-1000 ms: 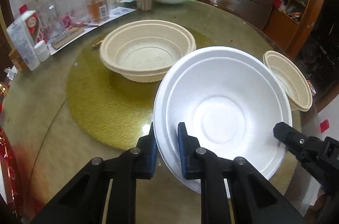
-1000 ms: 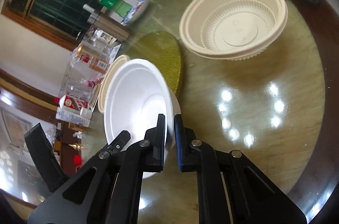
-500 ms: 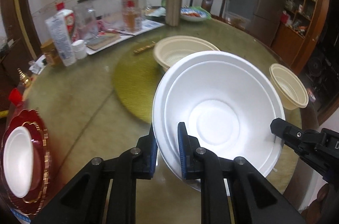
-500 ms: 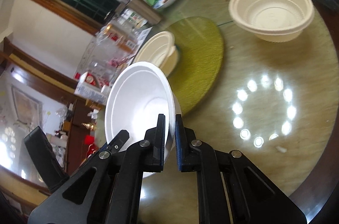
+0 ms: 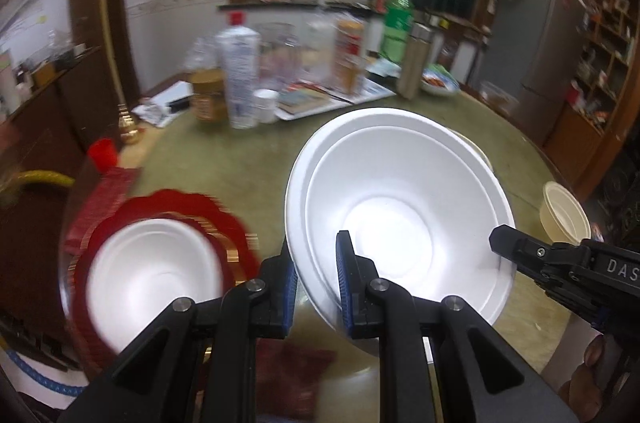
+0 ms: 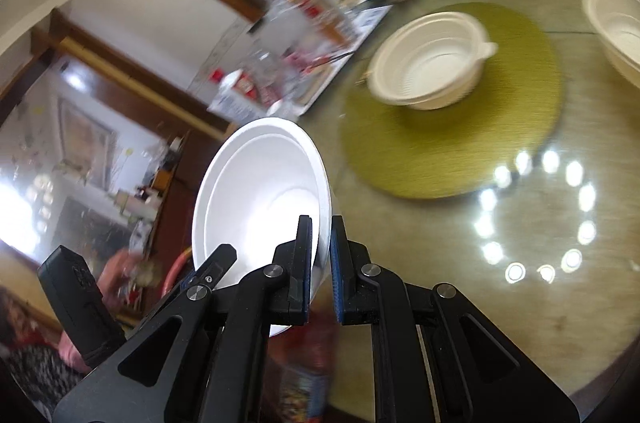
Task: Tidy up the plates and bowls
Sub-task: 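Carry the white foam bowl over and lower it into the stacked bowl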
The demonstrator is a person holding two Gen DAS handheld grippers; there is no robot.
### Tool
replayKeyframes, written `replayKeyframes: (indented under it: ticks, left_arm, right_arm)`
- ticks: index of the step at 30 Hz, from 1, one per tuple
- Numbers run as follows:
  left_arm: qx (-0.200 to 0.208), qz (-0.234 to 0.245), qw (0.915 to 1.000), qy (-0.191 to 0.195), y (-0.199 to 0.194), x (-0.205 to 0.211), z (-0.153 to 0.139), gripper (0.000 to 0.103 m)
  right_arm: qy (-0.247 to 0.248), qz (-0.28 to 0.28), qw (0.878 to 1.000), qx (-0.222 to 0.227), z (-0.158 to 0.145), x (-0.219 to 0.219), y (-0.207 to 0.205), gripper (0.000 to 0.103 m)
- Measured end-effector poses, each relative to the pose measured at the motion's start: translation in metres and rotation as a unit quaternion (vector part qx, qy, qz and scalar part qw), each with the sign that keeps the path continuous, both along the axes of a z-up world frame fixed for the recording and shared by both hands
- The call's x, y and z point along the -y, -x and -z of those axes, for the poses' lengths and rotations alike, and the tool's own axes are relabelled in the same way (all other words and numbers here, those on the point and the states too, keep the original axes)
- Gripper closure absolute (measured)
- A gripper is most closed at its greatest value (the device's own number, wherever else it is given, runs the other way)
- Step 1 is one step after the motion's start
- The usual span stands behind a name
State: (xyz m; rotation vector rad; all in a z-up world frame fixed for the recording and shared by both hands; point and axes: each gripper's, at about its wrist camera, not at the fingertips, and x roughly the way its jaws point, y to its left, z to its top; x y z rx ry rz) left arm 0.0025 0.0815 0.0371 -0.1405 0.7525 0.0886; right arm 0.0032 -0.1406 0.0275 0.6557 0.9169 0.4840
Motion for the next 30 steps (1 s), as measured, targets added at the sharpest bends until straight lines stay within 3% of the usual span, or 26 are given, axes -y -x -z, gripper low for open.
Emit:
replayKeyframes:
  ticks: [12,30]
  left_arm:
    - [0.014,-0.087,0.9959,0.020,0.039,-0.079,0.000,0.086]
    - [-0.002,-0.157,0.9876,0.005,0.062,-0.123,0.023,0.086]
  right_arm:
    - [0.006,-0.097,0.995,0.008,-0.008,-0.099,-0.004,0.094]
    - [0.037,-0.174,0.984,-0.013,0.017,-0.175,-0.010,0.094]
